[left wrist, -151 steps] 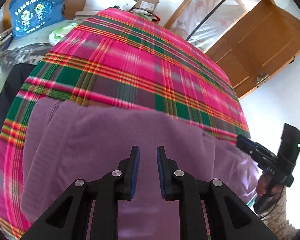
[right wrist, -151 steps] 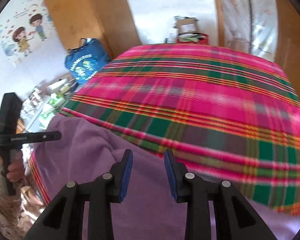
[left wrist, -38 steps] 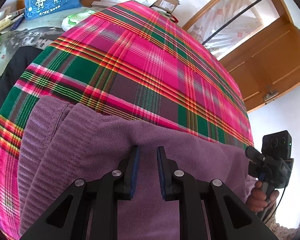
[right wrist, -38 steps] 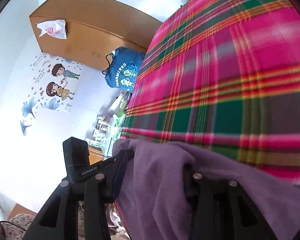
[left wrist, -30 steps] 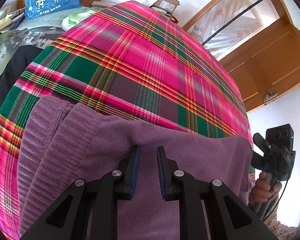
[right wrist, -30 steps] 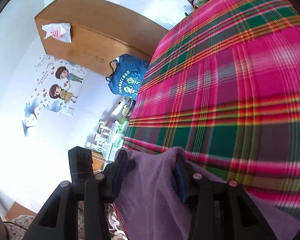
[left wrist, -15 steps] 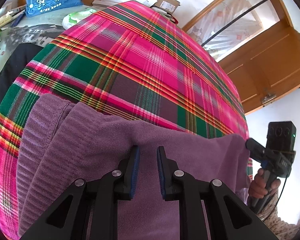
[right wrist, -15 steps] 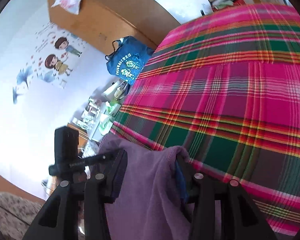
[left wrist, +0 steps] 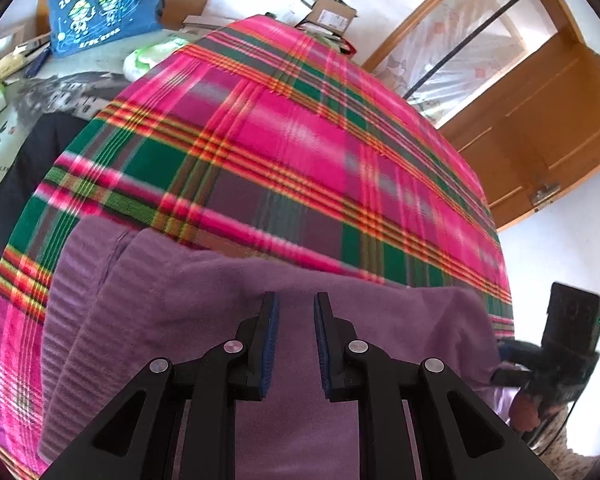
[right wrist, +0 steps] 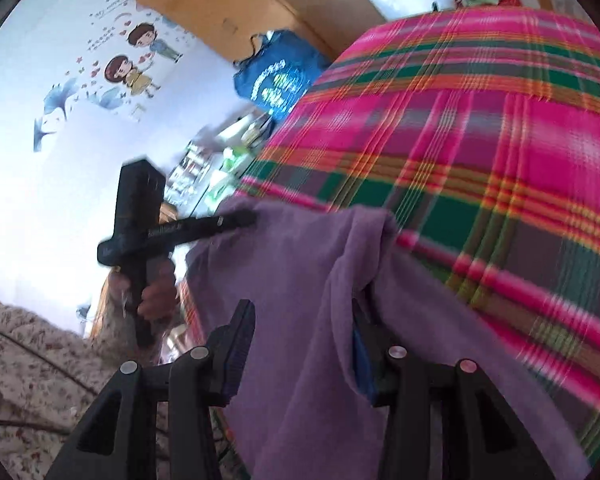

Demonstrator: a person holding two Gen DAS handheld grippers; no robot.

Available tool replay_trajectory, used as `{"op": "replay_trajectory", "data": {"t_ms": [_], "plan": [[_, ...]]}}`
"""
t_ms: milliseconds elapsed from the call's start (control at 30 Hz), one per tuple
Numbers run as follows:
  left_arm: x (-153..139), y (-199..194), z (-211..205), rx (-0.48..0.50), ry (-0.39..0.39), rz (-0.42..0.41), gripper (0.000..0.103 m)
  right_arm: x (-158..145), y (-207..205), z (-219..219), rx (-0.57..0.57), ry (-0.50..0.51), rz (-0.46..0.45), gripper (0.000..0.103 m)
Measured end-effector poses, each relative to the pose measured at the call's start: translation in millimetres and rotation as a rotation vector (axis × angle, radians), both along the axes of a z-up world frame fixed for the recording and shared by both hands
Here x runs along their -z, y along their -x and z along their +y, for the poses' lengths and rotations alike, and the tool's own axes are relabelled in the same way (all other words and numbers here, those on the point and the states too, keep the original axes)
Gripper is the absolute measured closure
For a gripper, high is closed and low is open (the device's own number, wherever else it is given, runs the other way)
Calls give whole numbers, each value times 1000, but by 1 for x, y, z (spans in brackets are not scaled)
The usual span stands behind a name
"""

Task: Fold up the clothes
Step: 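Lift the purple garment edge with the right gripper toward the left gripper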

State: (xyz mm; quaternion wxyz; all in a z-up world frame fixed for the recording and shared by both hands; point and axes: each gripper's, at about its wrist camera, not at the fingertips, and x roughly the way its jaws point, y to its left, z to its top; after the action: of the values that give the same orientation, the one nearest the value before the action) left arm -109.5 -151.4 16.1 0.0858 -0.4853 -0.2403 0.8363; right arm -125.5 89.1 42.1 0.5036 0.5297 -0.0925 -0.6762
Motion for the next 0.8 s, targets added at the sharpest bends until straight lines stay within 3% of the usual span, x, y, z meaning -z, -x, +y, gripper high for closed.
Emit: {"op": "replay_trajectory", "data": {"t_ms": [100, 333, 367, 400, 467, 600, 800], "plan": [[-5, 4, 11, 35, 2, 24, 85, 4, -8, -4, -27, -48, 13, 57], [-20, 24, 53, 175, -15, 47, 85, 13, -15, -6, -22, -46, -19, 57], [-23, 27, 62, 207, -13, 47, 81, 14, -16, -9, -21, -48, -18, 57], [-25, 30, 71, 240, -11, 47, 67, 14, -17, -11, -21, -51, -17, 57], [-29, 34, 89, 303, -3, 50, 57, 14, -17, -11, -16, -54, -17, 57], [-33, 36, 127, 426, 84, 47, 57, 16, -22, -14, -12, -62, -19, 56], [-31, 33, 153, 487, 209, 28, 57, 15, -31, -21, -21, -113, 26, 55]]}}
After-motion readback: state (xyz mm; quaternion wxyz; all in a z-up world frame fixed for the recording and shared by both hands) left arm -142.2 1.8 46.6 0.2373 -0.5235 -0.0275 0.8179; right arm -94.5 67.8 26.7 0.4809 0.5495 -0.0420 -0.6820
